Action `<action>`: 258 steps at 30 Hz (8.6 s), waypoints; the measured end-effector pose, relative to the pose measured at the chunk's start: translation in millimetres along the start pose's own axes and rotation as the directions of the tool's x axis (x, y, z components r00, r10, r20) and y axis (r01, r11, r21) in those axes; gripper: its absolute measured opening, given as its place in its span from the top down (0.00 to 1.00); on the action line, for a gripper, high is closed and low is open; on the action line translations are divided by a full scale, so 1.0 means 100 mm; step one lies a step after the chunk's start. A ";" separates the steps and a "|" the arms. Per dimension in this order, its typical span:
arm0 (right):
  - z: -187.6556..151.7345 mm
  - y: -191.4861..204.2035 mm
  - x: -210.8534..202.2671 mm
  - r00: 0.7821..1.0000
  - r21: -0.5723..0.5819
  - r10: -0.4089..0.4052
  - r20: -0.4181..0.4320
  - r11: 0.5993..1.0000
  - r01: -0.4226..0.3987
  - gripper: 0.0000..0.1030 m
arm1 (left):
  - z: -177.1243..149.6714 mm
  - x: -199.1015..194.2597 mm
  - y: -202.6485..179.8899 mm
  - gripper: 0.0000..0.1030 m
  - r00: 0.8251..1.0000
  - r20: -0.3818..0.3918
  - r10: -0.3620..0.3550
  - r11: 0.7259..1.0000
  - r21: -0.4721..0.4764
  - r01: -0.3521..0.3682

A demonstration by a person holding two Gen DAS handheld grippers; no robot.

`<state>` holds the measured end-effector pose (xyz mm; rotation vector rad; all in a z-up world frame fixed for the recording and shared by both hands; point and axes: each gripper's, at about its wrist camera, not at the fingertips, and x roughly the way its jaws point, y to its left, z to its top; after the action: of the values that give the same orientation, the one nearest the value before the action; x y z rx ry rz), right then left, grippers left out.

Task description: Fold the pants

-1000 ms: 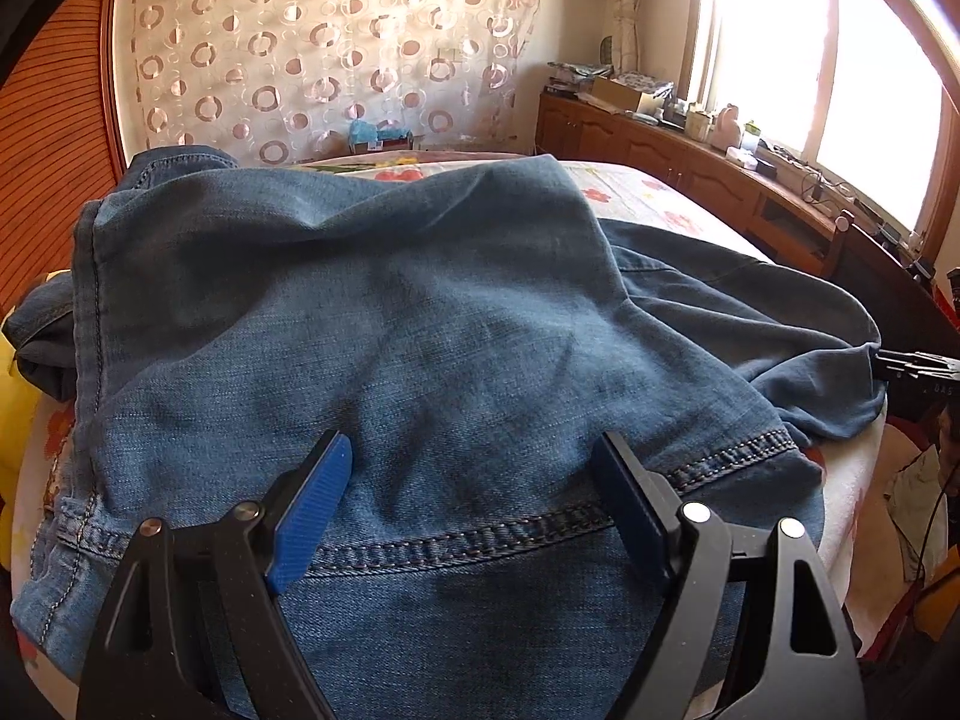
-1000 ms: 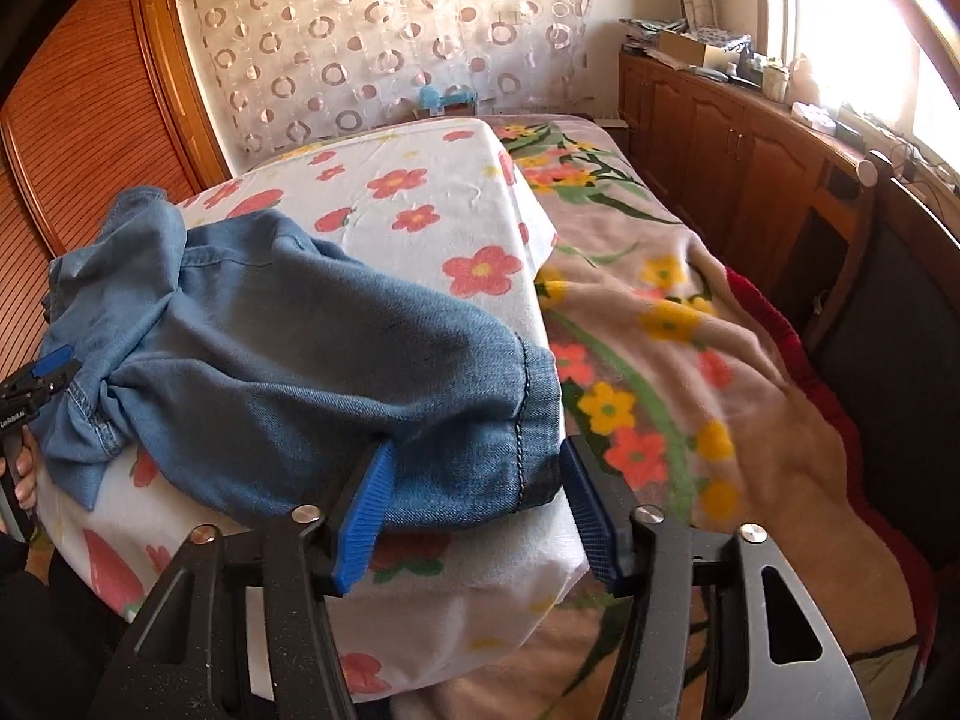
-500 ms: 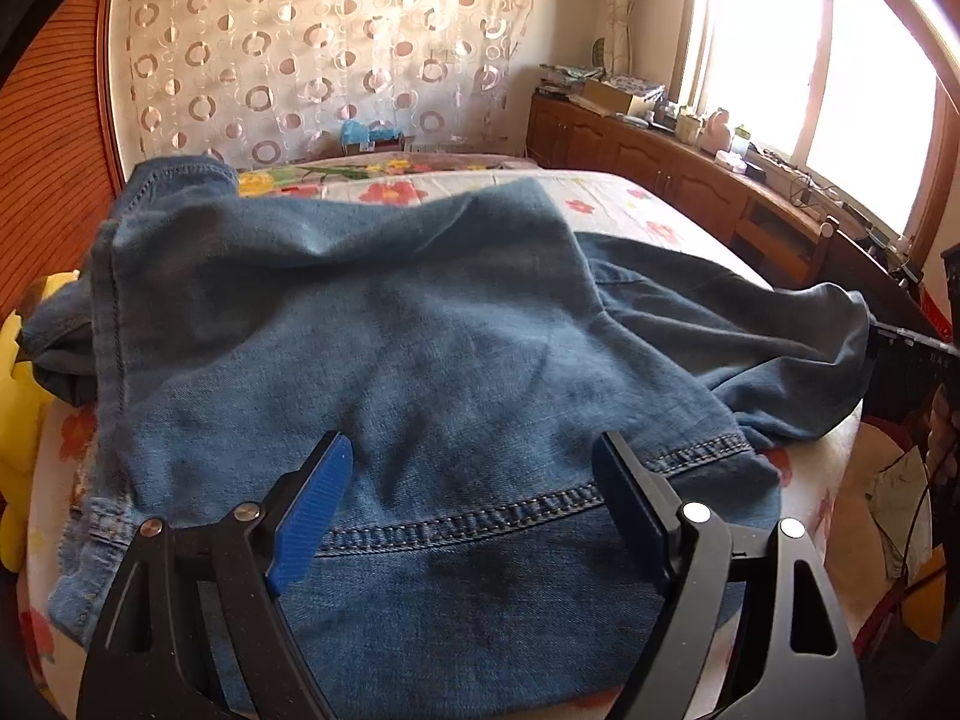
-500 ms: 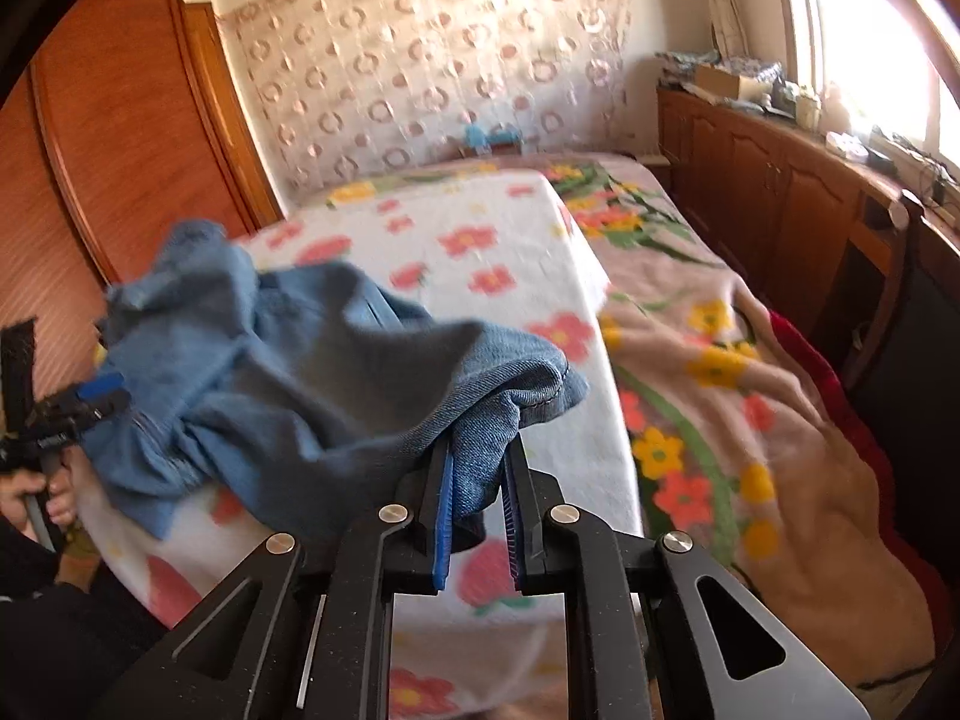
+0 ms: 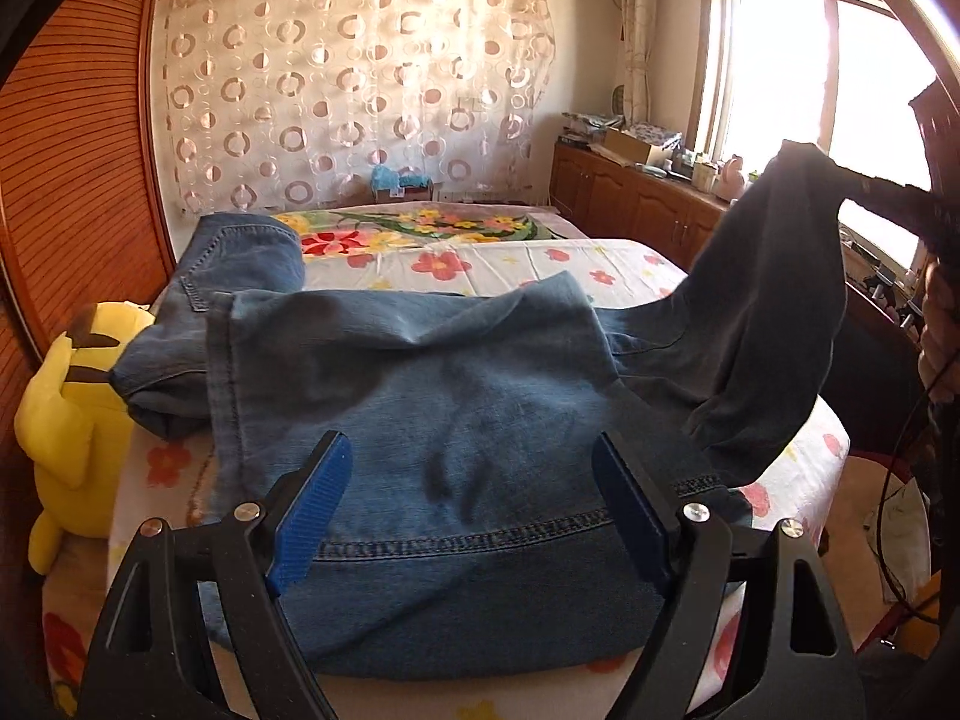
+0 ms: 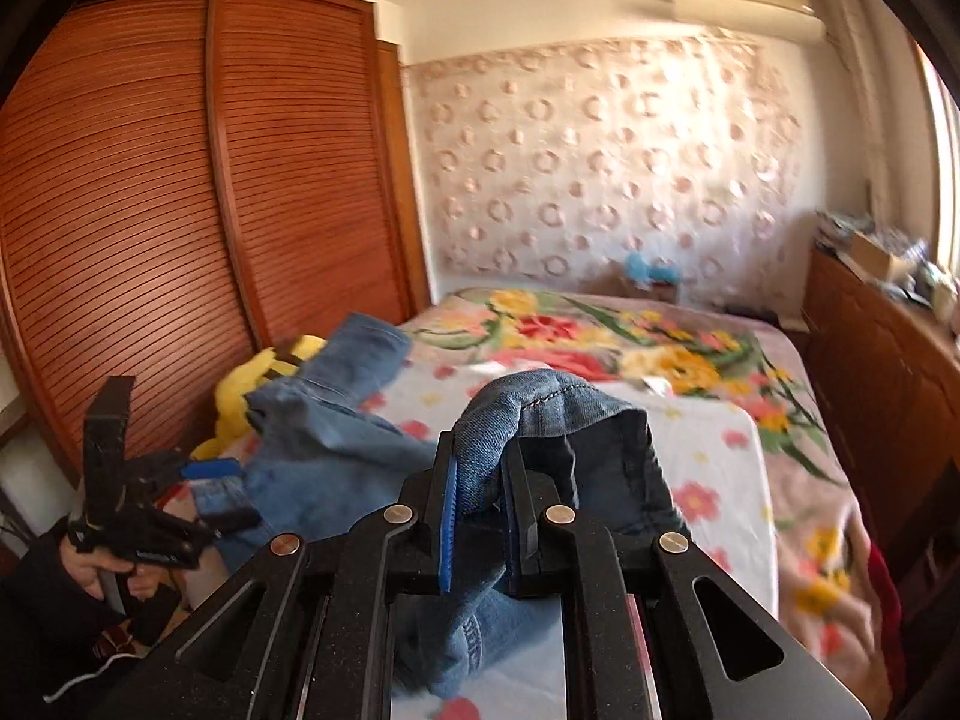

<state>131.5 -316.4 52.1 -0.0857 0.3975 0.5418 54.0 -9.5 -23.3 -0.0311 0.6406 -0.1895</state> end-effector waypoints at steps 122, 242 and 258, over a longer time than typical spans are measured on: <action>0.89 1.82 2.47 0.949 -0.226 0.153 -0.274 0.949 -0.218 0.92 | -0.51 -0.15 0.74 0.92 0.999 -0.047 -0.005 0.983 -0.185 -0.003; -0.56 0.30 0.84 0.937 0.138 0.046 -0.346 0.990 0.003 0.59 | -0.57 0.11 0.45 0.29 0.993 -0.099 0.067 0.993 -0.095 -0.076; 0.21 0.80 0.59 0.978 0.030 0.119 -0.171 0.993 -0.115 0.89 | -0.52 -0.26 0.67 0.29 0.996 -0.044 0.076 0.987 -0.136 -0.082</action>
<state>143.7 -215.1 50.1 -0.0907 0.5796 0.6488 13.7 63.1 -56.1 -0.1351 0.6919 -0.0693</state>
